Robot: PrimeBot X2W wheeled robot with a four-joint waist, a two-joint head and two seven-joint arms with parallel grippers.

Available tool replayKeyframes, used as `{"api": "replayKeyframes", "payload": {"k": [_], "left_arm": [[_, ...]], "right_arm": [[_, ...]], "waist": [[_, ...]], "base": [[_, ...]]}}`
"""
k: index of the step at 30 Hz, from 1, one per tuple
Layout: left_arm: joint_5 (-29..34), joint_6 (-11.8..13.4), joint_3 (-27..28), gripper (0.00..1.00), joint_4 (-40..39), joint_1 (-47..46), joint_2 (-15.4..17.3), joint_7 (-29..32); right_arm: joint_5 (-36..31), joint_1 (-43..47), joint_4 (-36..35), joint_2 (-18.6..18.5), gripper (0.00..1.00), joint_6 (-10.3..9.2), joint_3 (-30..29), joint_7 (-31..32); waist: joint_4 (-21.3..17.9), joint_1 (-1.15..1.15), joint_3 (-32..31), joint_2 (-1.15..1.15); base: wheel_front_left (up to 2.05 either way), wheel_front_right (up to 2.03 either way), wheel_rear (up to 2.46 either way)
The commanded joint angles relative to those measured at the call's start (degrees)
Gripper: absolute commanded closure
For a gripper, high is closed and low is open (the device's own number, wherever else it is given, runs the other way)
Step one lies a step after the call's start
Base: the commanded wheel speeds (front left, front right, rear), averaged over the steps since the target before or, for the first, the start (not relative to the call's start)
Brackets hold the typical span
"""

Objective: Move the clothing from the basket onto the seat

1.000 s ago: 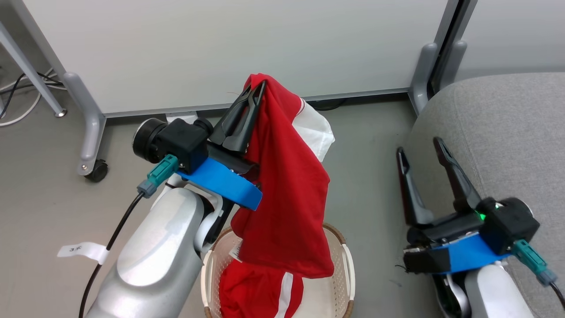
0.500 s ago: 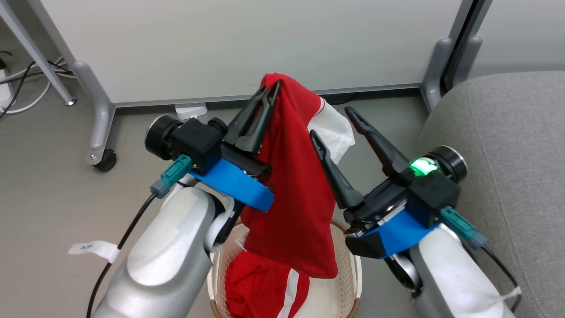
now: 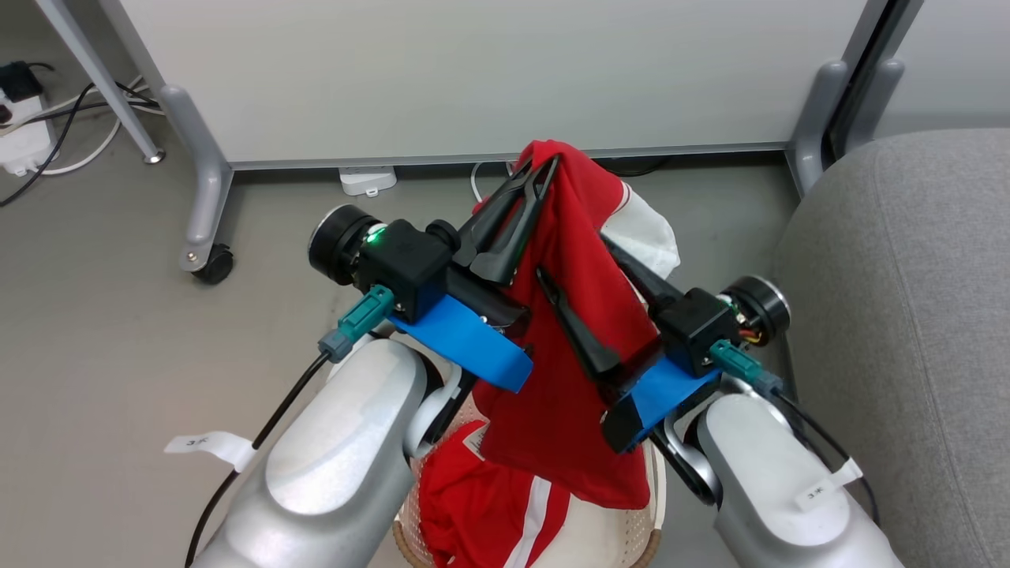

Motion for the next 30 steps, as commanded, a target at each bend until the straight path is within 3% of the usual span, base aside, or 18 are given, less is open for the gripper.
{"api": "replayKeyframes", "payload": {"k": [1, 25, 26, 27, 30], "left_arm": [[-0.01, -0.14, 0.00, 1.00, -0.28, -0.95, -0.03, -0.40], [-0.58, 0.21, -0.78, 1.00, 0.86, 0.83, 0.17, -0.83], [-0.60, 0.35, -0.72, 0.60, 0.88, 0.90, 0.14, -0.85], [-0.62, 0.44, -0.69, 0.00, 0.89, 1.02, 0.13, -0.85], [-0.44, 0.61, -0.79, 0.00, 0.86, 1.35, 0.15, -0.84]], "right_arm": [[0.29, -0.74, 1.35, 0.14, 1.00, 0.03, 0.36, -0.21], [4.87, 0.89, -0.60, 0.18, 1.00, 0.03, 0.91, -0.21], [4.87, 0.91, -0.76, 0.18, 1.00, 0.03, 0.75, -0.21], [4.85, 0.91, -0.87, 0.18, 1.00, 0.03, 0.55, -0.21], [4.85, 0.97, -1.49, 0.17, 1.00, 0.03, -0.61, -0.21]], "waist": [[0.17, 0.00, 0.00, 0.00], [0.25, 0.00, -0.50, 0.00], [0.29, 0.00, -0.47, 0.00], [0.33, 0.00, -0.41, 0.00], [0.47, 0.00, -0.20, 0.00]], "base": [[0.00, 0.00, 0.00], [0.00, 0.00, 0.00], [0.00, 0.00, 0.00], [0.00, 0.00, 0.00], [0.00, 0.00, 0.00]]}}
